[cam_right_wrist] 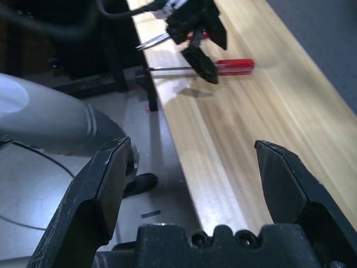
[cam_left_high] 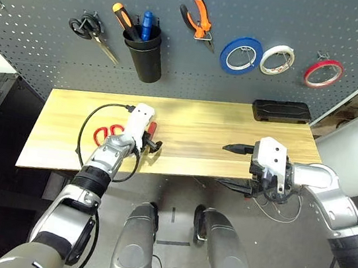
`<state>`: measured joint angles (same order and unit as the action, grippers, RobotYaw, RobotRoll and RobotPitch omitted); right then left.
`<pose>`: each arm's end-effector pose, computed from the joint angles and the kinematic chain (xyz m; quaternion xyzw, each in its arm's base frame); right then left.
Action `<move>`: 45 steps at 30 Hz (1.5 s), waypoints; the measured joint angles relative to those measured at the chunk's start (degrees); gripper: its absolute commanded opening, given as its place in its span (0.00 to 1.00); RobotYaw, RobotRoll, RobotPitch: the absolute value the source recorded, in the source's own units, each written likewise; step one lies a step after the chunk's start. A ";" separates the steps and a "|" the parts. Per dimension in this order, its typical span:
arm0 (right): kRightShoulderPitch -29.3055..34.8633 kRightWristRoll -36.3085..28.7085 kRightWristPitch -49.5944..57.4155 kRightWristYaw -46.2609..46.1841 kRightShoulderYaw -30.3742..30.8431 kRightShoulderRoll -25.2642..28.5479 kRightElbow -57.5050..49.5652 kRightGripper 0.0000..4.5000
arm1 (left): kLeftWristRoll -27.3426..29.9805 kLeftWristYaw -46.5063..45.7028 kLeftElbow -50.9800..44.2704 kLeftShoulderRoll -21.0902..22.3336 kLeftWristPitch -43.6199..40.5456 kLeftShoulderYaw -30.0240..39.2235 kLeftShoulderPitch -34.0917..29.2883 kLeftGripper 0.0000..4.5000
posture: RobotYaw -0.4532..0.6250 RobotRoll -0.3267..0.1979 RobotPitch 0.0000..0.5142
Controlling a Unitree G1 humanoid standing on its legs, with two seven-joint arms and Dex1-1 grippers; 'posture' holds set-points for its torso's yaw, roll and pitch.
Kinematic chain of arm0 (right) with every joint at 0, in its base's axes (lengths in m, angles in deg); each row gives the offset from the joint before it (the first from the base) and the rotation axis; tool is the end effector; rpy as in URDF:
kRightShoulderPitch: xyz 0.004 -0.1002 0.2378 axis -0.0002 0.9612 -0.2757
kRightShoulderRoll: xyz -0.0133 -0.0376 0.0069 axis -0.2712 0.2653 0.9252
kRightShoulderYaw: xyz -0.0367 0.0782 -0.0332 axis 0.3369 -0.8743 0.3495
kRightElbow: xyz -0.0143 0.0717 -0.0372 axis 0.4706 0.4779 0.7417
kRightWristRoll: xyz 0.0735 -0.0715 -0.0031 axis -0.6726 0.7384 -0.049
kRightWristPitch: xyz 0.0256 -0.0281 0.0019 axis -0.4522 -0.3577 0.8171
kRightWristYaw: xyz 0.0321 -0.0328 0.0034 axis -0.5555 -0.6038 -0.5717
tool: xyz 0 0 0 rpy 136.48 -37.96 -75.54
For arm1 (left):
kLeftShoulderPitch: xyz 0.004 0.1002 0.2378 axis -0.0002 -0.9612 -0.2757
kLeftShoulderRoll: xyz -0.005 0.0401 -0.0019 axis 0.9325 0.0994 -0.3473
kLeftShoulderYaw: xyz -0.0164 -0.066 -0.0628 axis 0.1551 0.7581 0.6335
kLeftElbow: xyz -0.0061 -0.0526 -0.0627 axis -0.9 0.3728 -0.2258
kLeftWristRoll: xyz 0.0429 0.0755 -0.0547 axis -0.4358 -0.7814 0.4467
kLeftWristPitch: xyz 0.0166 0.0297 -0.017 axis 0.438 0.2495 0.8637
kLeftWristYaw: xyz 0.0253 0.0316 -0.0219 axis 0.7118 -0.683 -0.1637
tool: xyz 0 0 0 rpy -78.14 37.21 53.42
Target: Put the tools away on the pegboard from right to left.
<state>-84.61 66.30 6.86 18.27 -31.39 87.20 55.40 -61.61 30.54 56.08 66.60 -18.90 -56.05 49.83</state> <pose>0.2314 -0.1931 0.1143 -0.1945 0.0814 0.5924 0.7775 0.2833 0.1876 0.0493 0.1583 0.3210 -0.1806 0.9161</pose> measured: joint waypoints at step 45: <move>-17.32 -13.77 -7.03 12.93 -10.56 -1.63 25.19 1.00 | 9.18 -2.04 -63.35 6.08 -21.88 21.59 -19.92 0.19 | 0.56 0.62 0.32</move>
<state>-101.92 52.53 -0.17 31.20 -41.95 85.57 80.59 -52.43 28.50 -7.27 72.68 -40.78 -34.46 29.92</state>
